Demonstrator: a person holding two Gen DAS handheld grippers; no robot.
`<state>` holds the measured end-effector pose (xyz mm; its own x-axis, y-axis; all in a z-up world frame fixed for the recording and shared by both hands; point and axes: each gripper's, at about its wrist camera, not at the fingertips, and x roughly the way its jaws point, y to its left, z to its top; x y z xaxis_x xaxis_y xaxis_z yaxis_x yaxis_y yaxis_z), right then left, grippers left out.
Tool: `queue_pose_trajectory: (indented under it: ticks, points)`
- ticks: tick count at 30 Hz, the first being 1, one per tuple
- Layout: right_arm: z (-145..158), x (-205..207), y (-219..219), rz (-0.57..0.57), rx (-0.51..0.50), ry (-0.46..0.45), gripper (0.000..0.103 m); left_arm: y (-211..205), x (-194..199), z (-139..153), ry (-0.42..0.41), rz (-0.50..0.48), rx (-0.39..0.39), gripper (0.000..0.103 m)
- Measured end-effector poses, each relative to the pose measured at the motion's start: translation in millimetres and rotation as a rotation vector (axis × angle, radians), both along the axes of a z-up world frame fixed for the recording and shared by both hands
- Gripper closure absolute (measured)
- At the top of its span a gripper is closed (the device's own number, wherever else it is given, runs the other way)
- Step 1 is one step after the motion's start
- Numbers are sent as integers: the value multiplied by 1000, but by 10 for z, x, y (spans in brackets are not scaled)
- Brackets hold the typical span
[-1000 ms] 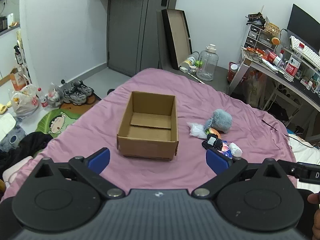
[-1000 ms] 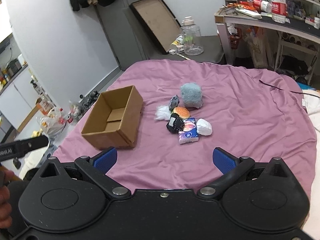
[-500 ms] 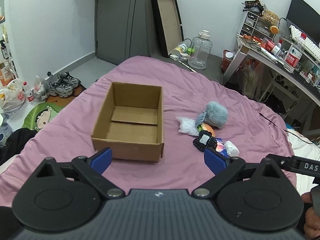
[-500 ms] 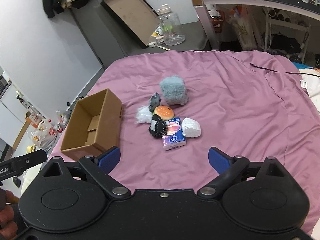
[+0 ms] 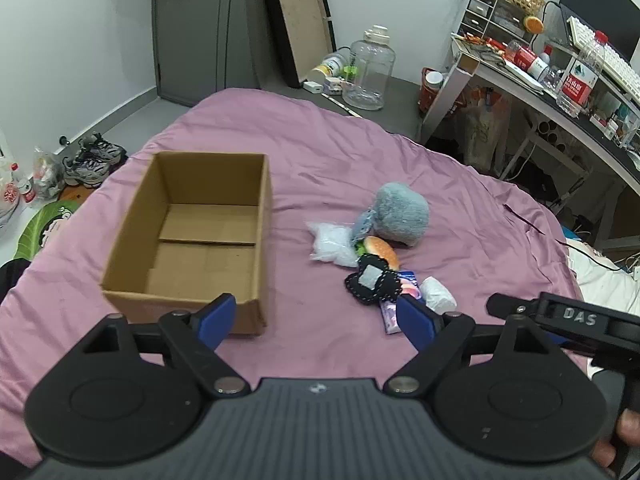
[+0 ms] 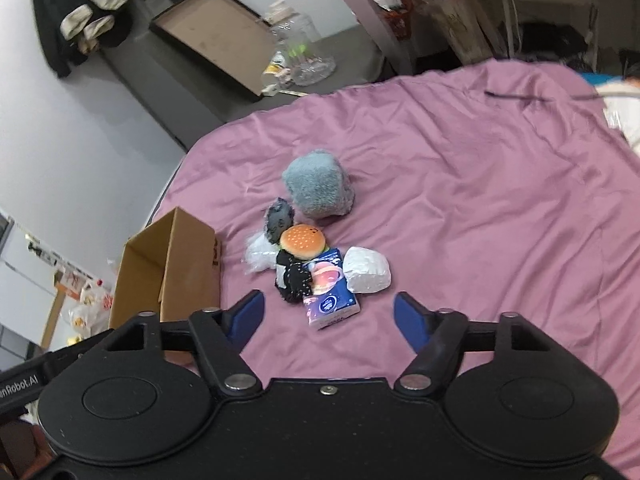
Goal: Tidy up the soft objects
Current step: 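Move both tools to the pile and close on black plush and white bundle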
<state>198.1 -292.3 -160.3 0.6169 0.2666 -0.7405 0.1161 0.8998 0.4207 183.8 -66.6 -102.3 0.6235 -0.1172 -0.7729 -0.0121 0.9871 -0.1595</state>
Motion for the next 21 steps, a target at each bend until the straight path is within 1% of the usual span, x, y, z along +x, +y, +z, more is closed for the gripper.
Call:
queue_pose_trajectory:
  ticks: [5,6,7,9,12,17,21]
  points:
    - [-161,135,-55,-32,47,10,37,-153,172,-96,10,-4,-4,23]
    - [-192,161,-64,-33,64,9,38,-178,203,-123,15,-2,-8,24]
    - [-228,191,-81,-37,83,11,43,-198,237,-152,20,0,-13,25]
    - [-293,244,-117,-70,86,16,44,-248,316,-224,28,3,-20,28]
    - [-410,349,-168,-90,109,37,46,-323,431,-337,43,9,-28,30]
    - [-613,518,-187,-93,135,92,46,-443,645,-572,86,14,-58,31]
    - [-747,594,-259,-115,176,123,46,-499,799,-731,107,27,-70,31]
